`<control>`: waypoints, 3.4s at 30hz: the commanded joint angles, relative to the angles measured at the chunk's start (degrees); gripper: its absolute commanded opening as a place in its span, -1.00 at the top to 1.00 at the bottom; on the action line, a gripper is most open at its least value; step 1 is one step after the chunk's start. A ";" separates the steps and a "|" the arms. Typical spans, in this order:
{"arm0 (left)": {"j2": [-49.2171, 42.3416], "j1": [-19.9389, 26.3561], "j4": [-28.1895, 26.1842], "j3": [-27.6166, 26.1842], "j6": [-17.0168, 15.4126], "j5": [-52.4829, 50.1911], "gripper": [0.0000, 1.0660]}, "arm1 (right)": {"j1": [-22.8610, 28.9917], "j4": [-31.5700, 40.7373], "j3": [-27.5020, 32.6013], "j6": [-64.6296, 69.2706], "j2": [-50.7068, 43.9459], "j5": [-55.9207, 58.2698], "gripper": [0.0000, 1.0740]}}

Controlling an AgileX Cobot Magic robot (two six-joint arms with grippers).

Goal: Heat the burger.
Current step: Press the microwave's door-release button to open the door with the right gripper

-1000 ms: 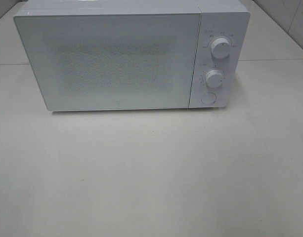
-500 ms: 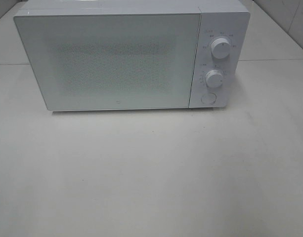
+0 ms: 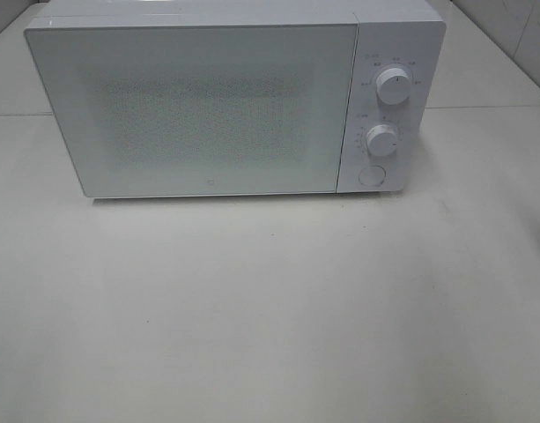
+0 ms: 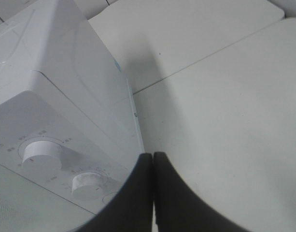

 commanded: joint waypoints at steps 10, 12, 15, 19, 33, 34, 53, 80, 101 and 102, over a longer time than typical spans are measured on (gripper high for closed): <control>-0.97 0.06 -0.17 0.06 -0.11 -0.97 -0.88 | -0.06 -7.10 2.23 32.49 10.14 -13.12 1.00; -0.97 0.06 -0.17 0.06 -0.11 -0.97 -0.88 | -0.06 -6.99 5.39 39.94 11.46 -18.85 1.00; -0.97 0.06 -0.17 0.06 -0.11 -0.97 -0.88 | -0.06 -6.93 8.31 45.66 13.06 -24.69 1.00; -0.97 0.06 -0.17 0.06 -0.11 -0.97 -0.88 | 0.17 -6.82 10.20 51.39 15.30 -28.76 1.00; -0.97 0.06 -0.17 0.06 -0.11 -0.97 -0.88 | 22.52 23.66 10.66 52.94 28.76 -43.43 1.00; -0.97 0.06 -0.17 0.06 -0.11 -0.97 -0.88 | 22.52 23.66 10.66 52.94 28.76 -43.43 1.00; -0.97 0.06 -0.17 0.06 -0.11 -0.97 -0.88 | 28.59 32.37 1.83 53.86 41.60 -45.38 1.00; -0.97 0.06 -0.17 0.06 -0.11 -0.97 -0.88 | 24.41 31.00 -12.38 53.17 52.65 -37.99 1.00; -0.97 0.06 -0.17 0.06 -0.11 -0.97 -0.88 | 24.41 34.61 -15.47 49.16 54.95 -43.43 1.00; -0.97 0.06 -0.17 0.06 -0.11 -0.97 -0.88 | 24.41 34.61 -15.47 49.16 54.95 -43.43 1.00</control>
